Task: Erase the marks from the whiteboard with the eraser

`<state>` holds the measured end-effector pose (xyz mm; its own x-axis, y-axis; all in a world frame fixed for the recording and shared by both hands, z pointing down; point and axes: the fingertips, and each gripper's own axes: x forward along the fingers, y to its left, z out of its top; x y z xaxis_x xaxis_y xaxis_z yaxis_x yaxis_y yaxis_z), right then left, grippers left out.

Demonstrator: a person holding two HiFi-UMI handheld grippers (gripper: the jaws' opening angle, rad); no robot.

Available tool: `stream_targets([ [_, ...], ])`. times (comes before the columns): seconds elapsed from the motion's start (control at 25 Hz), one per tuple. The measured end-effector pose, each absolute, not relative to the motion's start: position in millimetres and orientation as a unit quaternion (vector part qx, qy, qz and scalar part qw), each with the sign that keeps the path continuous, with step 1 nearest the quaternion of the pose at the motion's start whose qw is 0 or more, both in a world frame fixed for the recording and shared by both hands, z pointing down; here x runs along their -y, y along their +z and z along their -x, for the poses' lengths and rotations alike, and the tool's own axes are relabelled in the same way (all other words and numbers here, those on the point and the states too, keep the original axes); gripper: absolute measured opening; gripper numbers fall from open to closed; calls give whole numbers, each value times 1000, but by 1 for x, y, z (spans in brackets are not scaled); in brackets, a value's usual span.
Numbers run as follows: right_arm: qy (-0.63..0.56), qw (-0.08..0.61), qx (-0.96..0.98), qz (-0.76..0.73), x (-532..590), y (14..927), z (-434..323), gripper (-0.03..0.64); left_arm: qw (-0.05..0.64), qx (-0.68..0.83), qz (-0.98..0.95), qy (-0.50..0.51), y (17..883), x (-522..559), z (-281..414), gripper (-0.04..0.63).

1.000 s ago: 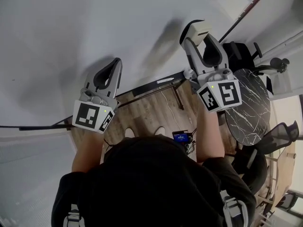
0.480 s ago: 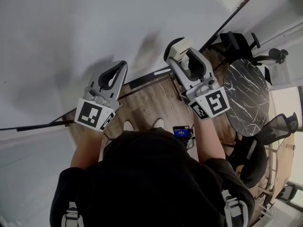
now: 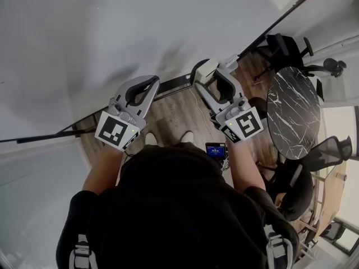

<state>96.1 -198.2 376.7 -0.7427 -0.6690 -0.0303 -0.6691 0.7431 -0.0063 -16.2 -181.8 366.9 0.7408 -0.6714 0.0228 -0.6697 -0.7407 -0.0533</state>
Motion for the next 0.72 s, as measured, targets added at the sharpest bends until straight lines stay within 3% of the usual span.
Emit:
stream_targets([
  [0.72,-2,22,-935,354,177,401,-81,222,6,-353,935,-40,395,163,8,5],
])
